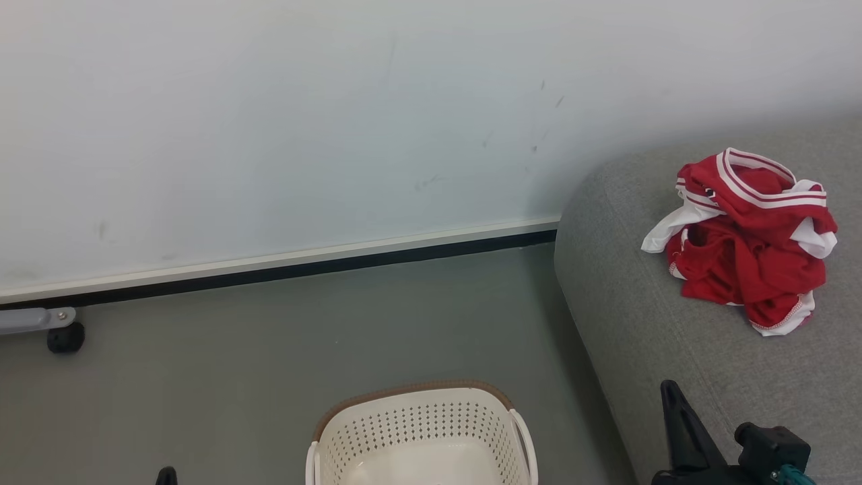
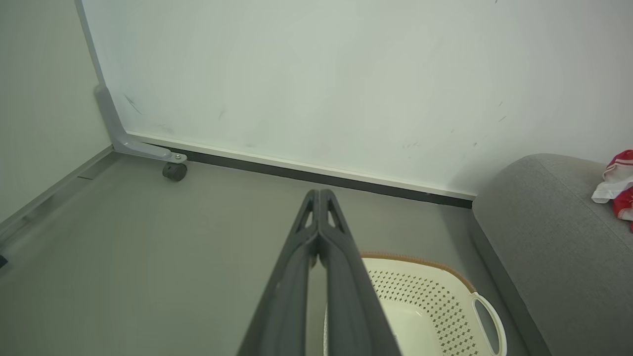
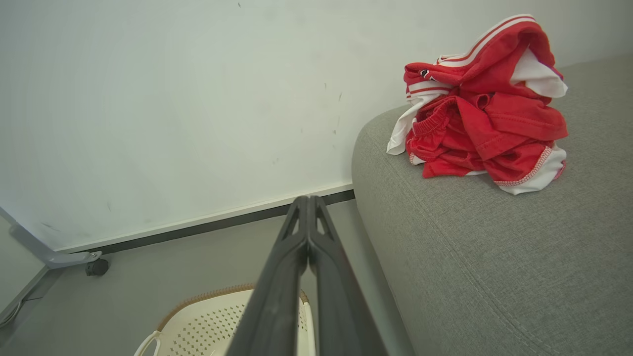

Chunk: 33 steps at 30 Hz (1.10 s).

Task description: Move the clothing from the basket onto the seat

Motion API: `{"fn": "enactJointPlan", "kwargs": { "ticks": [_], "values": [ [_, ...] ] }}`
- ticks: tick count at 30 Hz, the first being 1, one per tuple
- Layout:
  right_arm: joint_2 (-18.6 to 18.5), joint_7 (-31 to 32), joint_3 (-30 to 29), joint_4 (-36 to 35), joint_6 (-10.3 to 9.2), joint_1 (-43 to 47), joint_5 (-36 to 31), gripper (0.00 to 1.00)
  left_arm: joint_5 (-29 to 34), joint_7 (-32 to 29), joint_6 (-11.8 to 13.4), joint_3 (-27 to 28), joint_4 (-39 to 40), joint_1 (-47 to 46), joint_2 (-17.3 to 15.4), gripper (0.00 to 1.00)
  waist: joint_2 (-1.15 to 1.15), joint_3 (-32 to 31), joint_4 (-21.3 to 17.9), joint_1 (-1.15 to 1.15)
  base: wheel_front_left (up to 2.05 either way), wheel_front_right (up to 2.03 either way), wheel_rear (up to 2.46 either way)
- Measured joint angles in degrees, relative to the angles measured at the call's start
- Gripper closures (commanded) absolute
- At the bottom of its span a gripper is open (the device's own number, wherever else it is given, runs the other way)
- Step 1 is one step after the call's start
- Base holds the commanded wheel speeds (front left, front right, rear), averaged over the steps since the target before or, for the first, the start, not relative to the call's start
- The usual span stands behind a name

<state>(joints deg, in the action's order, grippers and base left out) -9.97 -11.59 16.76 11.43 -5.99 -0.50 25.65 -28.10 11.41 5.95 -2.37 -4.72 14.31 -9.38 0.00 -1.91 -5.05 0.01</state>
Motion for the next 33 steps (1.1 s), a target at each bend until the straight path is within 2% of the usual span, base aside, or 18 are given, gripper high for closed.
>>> {"fn": "enactJointPlan", "kwargs": {
  "ticks": [33],
  "values": [
    [2.66,7.0,-9.0,2.0,4.56,-1.33,24.15,1.0,-22.86,-6.89,-4.54,2.98,-4.23,-6.58,2.3,1.0,0.0,0.73,1.85,0.0,0.0,0.0,0.0]
  ]
}}
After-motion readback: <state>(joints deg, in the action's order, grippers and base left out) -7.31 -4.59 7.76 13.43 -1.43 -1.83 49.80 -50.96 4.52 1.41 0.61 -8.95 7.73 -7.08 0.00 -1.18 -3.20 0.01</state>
